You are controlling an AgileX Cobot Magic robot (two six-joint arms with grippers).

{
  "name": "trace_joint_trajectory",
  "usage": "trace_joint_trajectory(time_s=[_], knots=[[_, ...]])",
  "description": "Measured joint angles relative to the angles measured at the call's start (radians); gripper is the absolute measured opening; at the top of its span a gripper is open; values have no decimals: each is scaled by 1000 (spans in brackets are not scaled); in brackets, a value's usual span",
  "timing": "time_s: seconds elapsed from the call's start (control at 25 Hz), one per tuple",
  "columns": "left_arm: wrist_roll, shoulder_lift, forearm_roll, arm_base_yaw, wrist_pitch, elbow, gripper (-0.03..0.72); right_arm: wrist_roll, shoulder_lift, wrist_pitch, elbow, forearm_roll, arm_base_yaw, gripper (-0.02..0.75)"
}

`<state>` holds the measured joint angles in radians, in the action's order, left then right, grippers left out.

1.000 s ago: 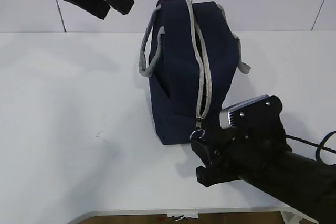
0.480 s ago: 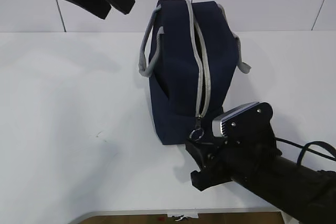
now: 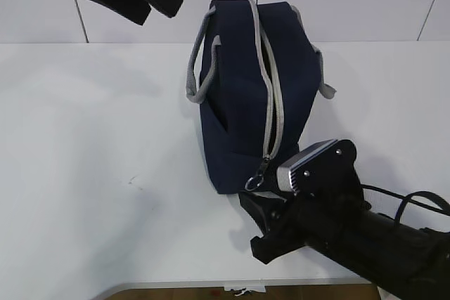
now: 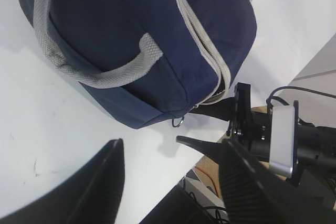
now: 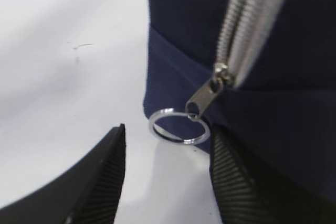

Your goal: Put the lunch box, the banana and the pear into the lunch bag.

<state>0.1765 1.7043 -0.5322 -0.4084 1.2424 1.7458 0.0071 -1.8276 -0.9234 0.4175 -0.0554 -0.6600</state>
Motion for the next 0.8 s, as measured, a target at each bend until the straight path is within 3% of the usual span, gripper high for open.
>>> trace_joint_trajectory(time_s=[0.8], knots=[[0,0,-11,0,0,0,433,37,-4,-22,0,-5,0,403]])
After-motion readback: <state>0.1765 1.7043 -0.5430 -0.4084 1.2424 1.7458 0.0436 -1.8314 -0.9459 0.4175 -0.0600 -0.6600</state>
